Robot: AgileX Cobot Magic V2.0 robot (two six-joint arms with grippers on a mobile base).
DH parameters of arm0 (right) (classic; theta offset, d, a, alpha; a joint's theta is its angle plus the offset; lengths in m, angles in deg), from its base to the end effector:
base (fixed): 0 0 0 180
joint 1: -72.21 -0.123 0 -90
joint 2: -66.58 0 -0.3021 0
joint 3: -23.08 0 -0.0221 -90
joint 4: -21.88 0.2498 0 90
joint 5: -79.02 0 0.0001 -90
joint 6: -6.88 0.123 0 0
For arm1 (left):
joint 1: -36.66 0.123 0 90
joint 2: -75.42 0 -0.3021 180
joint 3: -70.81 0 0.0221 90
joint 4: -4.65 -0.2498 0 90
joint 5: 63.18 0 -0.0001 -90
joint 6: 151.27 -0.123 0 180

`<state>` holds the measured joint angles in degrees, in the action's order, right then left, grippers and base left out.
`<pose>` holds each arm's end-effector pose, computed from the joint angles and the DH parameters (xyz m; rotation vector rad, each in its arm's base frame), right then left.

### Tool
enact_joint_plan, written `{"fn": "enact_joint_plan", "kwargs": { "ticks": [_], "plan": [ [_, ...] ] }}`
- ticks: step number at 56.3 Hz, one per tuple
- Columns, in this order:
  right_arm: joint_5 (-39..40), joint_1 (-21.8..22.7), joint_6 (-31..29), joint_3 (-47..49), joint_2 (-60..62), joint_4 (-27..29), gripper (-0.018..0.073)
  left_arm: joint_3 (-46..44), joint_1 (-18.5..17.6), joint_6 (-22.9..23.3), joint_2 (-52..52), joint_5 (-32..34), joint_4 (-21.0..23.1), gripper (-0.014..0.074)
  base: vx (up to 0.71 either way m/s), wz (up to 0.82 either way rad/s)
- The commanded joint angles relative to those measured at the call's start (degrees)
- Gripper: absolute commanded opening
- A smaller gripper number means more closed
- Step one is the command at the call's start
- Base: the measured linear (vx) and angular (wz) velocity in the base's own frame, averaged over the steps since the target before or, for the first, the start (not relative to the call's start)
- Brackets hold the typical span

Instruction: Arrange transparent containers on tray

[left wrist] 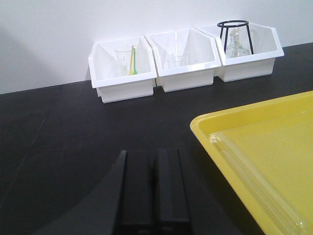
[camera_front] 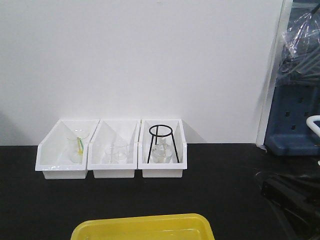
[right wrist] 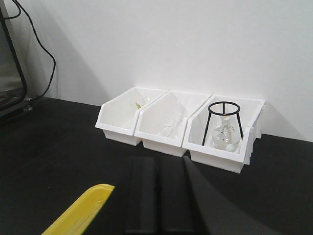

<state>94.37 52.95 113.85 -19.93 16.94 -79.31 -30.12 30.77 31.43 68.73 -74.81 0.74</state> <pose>0.1529 0.0872 0.3519 -0.4034 1.6471 0.5425 0.0692 -0.0054 0.1828 0.0938 1.6970 -0.0504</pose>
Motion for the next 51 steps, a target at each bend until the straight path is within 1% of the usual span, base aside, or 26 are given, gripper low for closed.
{"fn": "enact_joint_plan", "kwargs": {
  "ticks": [1, 5, 9, 11, 12, 13, 14, 15, 16, 17, 18, 19, 22, 23, 24, 25, 26, 27, 28, 30, 32, 35, 37, 40, 45, 51],
  "plan": [
    [-1.03, 0.33, -0.6, 1.73, 0.32, -1.42, -0.0011, 1.89, 0.08, 0.62, 1.33, 4.29, -0.1, -0.0006, 0.0, 0.0],
    [-0.85, 0.33, -0.59, 1.73, -0.42, 1.0, -0.0011, 1.89, 0.08, 0.62, 1.33, 4.29, -0.1, -0.0006, 0.0, 0.0],
    [-1.79, 0.33, -3.11, 1.73, -1.36, 6.44, -0.0011, 1.89, 0.08, 0.62, 1.33, 4.29, -0.1, -0.0006, 0.0, 0.0],
    [-2.72, 0.33, -6.18, 1.73, -1.85, 11.02, -0.0011, 1.89, 0.08, 0.62, 1.33, 4.29, -0.1, -0.0006, 0.0, 0.0],
    [-3.46, 0.33, -7.82, 1.73, -2.16, 14.43, -0.0011, 1.89, 0.08, 0.62, 1.33, 4.29, -0.1, -0.0006, 0.0, 0.0],
    [-4.04, 0.33, -10.74, 1.73, -2.37, 16.98, -0.0011, 1.89, 0.08, 0.62, 1.33, 4.29, -0.1, -0.0006, 0.0, 0.0],
    [-5.0, 0.33, -12.91, 1.73, -2.61, 21.27, -0.0011, 1.89, 0.08, 0.62, 1.33, 4.29, -0.1, -0.0006, 0.0, 0.0],
    [-5.72, 0.33, -16.63, 1.73, -2.76, 24.33, -0.0011, 1.89, 0.08, 0.62, 1.33, 4.29, -0.1, -0.0006, 0.0, 0.0],
    [-6.87, 0.33, -19.38, 1.73, -3.02, 29.26, -0.0011, 1.89, 0.08, 0.62, 1.33, 4.29, -0.1, -0.0006, 0.0, 0.0],
    [-7.6, 0.33, -23.79, 1.73, -3.16, 32.7, -0.0011, 1.89, 0.08, 0.62, 1.33, 4.29, -0.1, -0.0006, 0.0, 0.0],
    [-8.68, 0.33, -28.48, 1.73, -3.41, 38.01, -0.0011, 1.89, 0.08, 0.62, 1.33, 4.29, -0.1, -0.0006, 0.0, 0.0],
    [-9.45, 0.33, -31.77, 1.73, -3.57, 41.62, -0.0011, 1.89, 0.08, 0.62, 1.33, 4.29, -0.1, -0.0006, 0.0, 0.0],
    [-13.29, 0.33, -47.63, 1.73, -4.05, 58.18, -0.0011, 1.89, 0.08, 0.62, 1.33, 4.29, -0.1, -0.0006, 0.0, 0.0],
    [-14.23, 0.33, -51.18, 1.73, -4.05, 61.74, -0.0011, 1.89, 0.08, 0.62, 1.33, 4.29, -0.1, -0.0006, 0.0, 0.0],
    [-15.72, 0.33, -56.53, 1.73, -4.05, 67.0, -0.0011, 1.89, 0.08, 0.62, 1.33, 4.29, -0.1, -0.0006, 0.0, 0.0],
    [-16.75, 0.33, -60.07, 1.73, -4.05, 70.4, -0.0011, 1.89, 0.08, 0.62, 1.33, 4.29, -0.1, -0.0006, 0.0, 0.0],
    [-18.19, 0.33, -65.29, 1.73, -4.05, 75.28, -0.0011, 1.89, 0.08, 0.62, 1.33, 4.29, -0.1, -0.0006, 0.0, 0.0],
    [-19.15, 0.33, -68.68, 1.73, -4.05, 78.42, -0.0011, 1.89, 0.08, 0.62, 1.33, 4.29, -0.1, -0.0006, 0.0, 0.0],
    [-20.59, 0.33, -73.64, 1.73, -4.05, 82.91, -0.0011, 1.89, 0.08, 0.62, 1.33, 4.29, -0.1, -0.0006, 0.0, 0.0],
    [-22.94, 0.33, -81.4, 1.73, -4.05, 89.65, -0.0011, 1.89, 0.08, 0.62, 1.33, 4.29, -0.1, -0.0006, 0.0, 0.0],
    [-25.42, 0.33, -88.17, 1.73, -3.63, 95.42, -0.0011, 1.89, 0.08, 0.62, 1.33, 4.29, -0.1, -0.0006, 0.0, 0.0],
    [-28.92, 0.33, -96.02, 1.73, -1.96, 100.83, -0.0011, 1.89, 0.08, 0.62, 1.33, 4.29, -0.1, -0.0006, 0.0, 0.0],
    [-30.75, 0.33, -100.39, 1.17, -0.14, 102.93, -0.0011, 1.89, 0.08, 0.62, 1.33, 4.29, -0.1, -0.0006, 0.0, 0.0],
    [-30.42, 0.67, -104.7, -1.12, 3.95, 104.15, -0.0011, 1.89, 0.08, 0.62, 1.33, 4.29, -0.1, -0.0006, 0.0, 0.0],
    [-26.78, 3.42, -104.83, -7.37, 11.51, 104.04, -0.0011, 1.89, 0.08, 0.62, 1.33, 4.29, -0.1, -0.0006, 0.0, 0.0],
    [-20.61, 10.47, -101.38, -18.23, 22.54, 103.91, -0.0011, 1.89, 0.08, 0.62, 1.33, 4.29, -0.1, -0.0006, 0.0, 0.0]
  ]
}}
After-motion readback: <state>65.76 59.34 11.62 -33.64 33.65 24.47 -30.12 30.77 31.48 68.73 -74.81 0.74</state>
